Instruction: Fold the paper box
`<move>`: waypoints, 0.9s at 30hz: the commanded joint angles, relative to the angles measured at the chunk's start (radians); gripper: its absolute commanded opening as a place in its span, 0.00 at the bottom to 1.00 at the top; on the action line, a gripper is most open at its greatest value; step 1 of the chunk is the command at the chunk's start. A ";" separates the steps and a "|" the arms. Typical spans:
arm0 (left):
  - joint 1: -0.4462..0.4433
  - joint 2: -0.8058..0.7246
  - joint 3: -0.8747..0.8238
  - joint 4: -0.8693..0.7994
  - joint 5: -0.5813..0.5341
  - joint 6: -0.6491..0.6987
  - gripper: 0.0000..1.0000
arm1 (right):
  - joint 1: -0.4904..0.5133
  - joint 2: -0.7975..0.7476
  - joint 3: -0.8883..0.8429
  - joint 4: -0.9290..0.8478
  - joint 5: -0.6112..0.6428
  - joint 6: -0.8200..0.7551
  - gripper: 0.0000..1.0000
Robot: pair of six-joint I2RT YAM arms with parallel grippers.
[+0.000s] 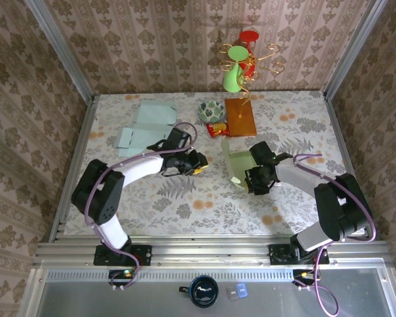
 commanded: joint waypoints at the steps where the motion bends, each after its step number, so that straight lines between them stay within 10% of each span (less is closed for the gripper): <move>1: -0.020 0.043 0.071 0.086 0.029 -0.033 0.31 | 0.018 0.017 -0.010 0.025 -0.015 0.065 0.01; 17: -0.041 0.089 0.158 0.077 0.039 -0.031 0.30 | 0.027 -0.018 -0.003 0.045 -0.059 0.041 0.40; 27: -0.050 0.076 0.211 0.030 0.042 -0.006 0.30 | -0.118 -0.300 0.116 -0.008 0.016 -0.450 0.67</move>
